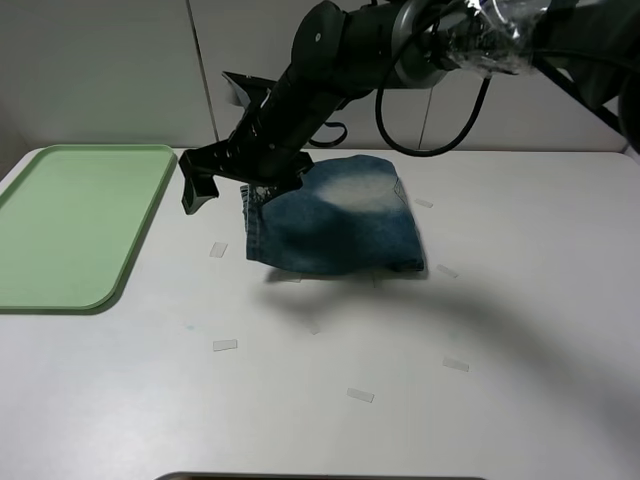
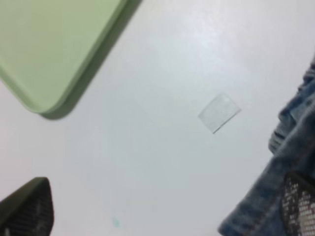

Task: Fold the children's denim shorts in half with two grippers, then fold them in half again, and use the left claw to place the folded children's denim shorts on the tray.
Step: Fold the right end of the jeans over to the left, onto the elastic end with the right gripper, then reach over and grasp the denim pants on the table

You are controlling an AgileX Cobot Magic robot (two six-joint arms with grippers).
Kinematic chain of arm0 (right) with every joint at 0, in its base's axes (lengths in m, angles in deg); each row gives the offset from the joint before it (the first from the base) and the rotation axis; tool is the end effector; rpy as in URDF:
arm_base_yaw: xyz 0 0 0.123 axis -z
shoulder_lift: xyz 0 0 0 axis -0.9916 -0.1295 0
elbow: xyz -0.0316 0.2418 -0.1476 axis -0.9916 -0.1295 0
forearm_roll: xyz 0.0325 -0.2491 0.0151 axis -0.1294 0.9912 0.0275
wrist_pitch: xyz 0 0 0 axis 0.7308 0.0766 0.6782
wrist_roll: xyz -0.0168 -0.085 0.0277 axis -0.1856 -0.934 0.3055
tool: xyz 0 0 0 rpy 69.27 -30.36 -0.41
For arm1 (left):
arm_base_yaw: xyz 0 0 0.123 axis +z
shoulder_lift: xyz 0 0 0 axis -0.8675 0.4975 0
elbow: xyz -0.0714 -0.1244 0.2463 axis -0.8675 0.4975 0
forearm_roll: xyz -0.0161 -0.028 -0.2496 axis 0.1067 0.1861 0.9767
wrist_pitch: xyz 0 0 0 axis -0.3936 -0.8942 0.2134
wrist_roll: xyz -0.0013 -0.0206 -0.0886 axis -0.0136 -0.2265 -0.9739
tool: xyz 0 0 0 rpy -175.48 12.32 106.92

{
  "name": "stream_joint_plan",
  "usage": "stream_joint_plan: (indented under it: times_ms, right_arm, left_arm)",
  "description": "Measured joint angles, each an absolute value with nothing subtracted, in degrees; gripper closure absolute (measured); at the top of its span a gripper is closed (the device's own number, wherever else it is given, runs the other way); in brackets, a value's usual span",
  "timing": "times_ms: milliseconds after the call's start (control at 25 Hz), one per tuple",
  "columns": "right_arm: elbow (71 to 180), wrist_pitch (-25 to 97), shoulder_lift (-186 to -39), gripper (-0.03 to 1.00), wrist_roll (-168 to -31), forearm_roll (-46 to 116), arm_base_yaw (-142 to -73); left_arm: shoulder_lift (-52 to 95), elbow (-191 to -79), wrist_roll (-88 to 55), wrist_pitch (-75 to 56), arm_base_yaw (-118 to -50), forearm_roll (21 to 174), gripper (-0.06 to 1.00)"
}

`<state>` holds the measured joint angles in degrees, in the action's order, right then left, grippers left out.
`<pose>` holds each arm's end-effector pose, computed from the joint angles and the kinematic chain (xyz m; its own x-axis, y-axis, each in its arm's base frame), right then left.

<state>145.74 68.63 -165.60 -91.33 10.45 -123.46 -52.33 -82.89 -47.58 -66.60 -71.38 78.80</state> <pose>0.3453 0.3421 0.1829 -0.7714 -0.4434 -0.4563 -0.6220 0.6765 0.3942 -0.0022 0.0079 0.2720 -0.4447 0.1820 -0.8770 0.1661 0.9789 0.1189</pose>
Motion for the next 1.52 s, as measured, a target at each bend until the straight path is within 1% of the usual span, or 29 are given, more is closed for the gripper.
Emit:
stream_joint_plan:
  times_ms: [160,400,600,760,880,1160,1200,1320,1520]
  right_arm:
    - [145.80,71.90,-165.60,0.27,-91.33,12.63,-122.97]
    - [145.82,76.30,-164.32,0.27,-90.65,24.20,-118.02]
    - [145.82,81.81,-157.41,0.27,-83.80,36.93,-113.93]
    - [144.05,84.86,-150.07,0.27,-80.78,41.75,-110.07]
    - [138.18,84.71,-143.57,0.27,-80.50,42.73,-106.40]
    - [119.77,82.27,-123.79,0.27,-78.51,42.73,-98.33]
    - [119.77,82.27,-123.79,0.27,-78.51,42.73,-98.33]
    - [110.16,81.97,-111.74,0.27,-77.97,42.73,-94.11]
    - [102.66,82.07,-94.53,0.27,-77.97,42.73,-89.09]
  left_arm:
    - [-52.33,-82.89,-47.58,-66.60,-71.38,78.80,0.07]
    - [-52.33,-82.89,-47.58,-66.60,-71.38,78.80,0.07]
    - [-52.33,-82.89,-47.58,-66.60,-71.38,78.80,0.07]
    - [-52.33,-82.89,-47.58,-66.60,-71.38,78.80,0.07]
    - [-52.33,-82.89,-47.58,-66.60,-71.38,78.80,0.07]
    - [-52.33,-82.89,-47.58,-66.60,-71.38,78.80,0.07]
    - [-52.33,-82.89,-47.58,-66.60,-71.38,78.80,0.07]
    - [-52.33,-82.89,-47.58,-66.60,-71.38,78.80,0.07]
    - [-52.33,-82.89,-47.58,-66.60,-71.38,78.80,0.07]
